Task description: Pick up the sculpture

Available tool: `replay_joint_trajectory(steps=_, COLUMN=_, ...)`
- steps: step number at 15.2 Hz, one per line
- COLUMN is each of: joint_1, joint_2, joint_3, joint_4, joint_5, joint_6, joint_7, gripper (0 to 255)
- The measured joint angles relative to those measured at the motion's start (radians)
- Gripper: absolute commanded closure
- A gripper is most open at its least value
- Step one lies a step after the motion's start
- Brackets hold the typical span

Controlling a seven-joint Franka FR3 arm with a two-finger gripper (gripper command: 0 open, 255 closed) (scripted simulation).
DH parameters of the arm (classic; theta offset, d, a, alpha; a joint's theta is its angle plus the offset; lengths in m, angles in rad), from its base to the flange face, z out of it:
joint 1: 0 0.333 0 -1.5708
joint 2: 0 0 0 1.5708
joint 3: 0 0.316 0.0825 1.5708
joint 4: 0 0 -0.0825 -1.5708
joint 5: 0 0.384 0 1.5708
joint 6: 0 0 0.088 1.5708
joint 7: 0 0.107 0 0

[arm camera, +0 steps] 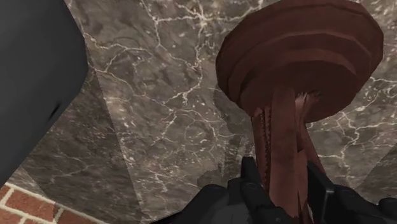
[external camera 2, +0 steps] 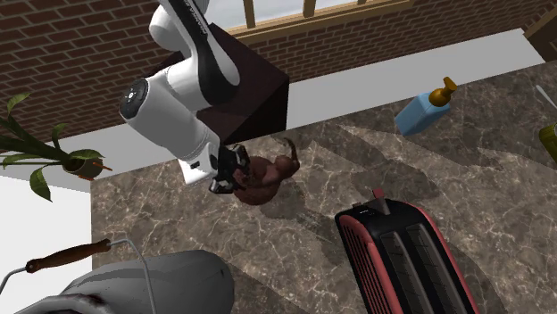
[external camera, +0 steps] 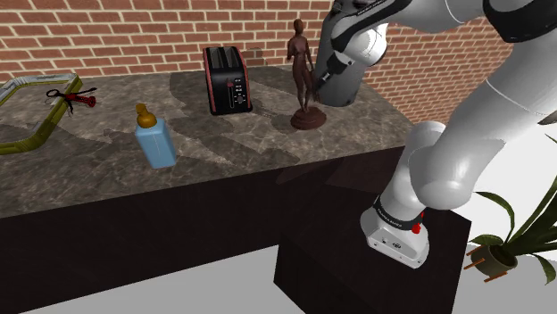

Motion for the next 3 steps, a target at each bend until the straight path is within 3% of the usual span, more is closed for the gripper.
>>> replay_joint_trajectory(steps=3, joint_1=-0.029, joint_2=-0.027, joint_3=0.029, joint_4=0.012, joint_5=-0.051, joint_6=-0.027, joint_7=0.046, gripper=255)
